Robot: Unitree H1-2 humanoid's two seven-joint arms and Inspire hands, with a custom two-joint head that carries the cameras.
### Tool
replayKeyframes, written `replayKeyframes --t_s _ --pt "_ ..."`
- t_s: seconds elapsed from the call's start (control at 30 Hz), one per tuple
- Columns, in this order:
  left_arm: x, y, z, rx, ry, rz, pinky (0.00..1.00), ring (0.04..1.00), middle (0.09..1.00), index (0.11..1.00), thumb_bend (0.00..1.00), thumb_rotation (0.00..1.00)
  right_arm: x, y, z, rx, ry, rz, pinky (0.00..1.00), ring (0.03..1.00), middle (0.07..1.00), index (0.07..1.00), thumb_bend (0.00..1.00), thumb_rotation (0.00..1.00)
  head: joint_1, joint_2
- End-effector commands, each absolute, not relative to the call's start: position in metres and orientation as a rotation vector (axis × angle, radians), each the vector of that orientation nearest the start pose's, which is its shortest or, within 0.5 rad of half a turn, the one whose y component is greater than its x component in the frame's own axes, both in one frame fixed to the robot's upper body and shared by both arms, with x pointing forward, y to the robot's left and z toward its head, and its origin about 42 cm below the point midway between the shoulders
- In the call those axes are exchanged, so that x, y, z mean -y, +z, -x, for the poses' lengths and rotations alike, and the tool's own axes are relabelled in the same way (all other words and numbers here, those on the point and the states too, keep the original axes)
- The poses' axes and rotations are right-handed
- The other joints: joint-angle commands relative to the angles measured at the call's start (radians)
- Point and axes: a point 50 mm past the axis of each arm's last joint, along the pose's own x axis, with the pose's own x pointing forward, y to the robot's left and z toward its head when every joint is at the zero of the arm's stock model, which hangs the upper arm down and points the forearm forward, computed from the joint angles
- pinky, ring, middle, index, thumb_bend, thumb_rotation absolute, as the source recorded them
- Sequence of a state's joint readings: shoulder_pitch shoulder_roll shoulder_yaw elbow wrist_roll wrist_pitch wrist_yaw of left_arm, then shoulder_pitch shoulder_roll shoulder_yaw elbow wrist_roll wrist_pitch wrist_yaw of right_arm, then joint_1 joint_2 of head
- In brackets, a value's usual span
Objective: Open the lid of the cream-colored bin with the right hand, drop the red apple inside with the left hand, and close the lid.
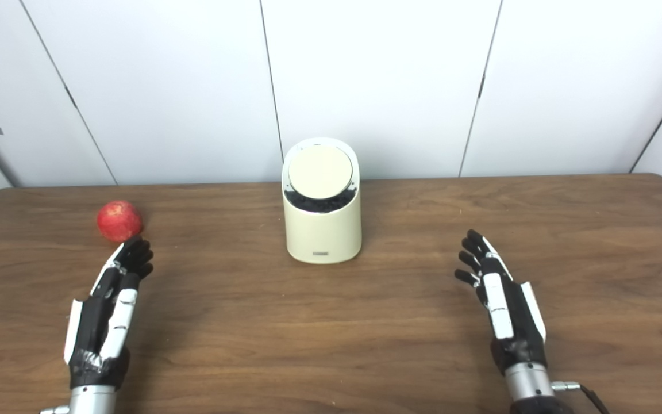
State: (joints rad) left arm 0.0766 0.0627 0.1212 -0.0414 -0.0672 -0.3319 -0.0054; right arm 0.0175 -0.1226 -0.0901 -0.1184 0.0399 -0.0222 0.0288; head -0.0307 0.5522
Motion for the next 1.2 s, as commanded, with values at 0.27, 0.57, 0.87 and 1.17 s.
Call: replayKeyframes --t_s 0.27,0.57,0.87,1.17 --pt "-0.2644 0.0784 -0.2365 0.177 0.143 0.001 0.9 0.893 0.893 0.904 0.45 0.69 0.2729 0.1458 -0.2841 0.232 -0.039 0.101 0.81 0.901 0.915 0.915 0.57 1.0 0.01 0.005" --pt "-0.2614 0.078 -0.2375 0.165 0.15 0.011 0.89 0.882 0.875 0.888 0.5 0.67 0.272 0.1466 -0.2834 0.224 -0.032 0.11 0.8 0.895 0.908 0.907 0.58 0.99 0.005 -0.001" --pt "-0.2619 0.0793 -0.2346 0.148 0.142 0.005 0.89 0.888 0.886 0.896 0.48 0.67 0.2688 0.1476 -0.2799 0.22 -0.031 0.114 0.81 0.903 0.918 0.913 0.61 0.99 0.003 -0.006" --pt "-0.2628 0.0799 -0.2347 0.142 0.134 0.001 0.89 0.889 0.887 0.899 0.47 0.65 0.2686 0.1484 -0.2795 0.224 -0.027 0.108 0.82 0.905 0.918 0.909 0.62 0.98 0.0 -0.008"
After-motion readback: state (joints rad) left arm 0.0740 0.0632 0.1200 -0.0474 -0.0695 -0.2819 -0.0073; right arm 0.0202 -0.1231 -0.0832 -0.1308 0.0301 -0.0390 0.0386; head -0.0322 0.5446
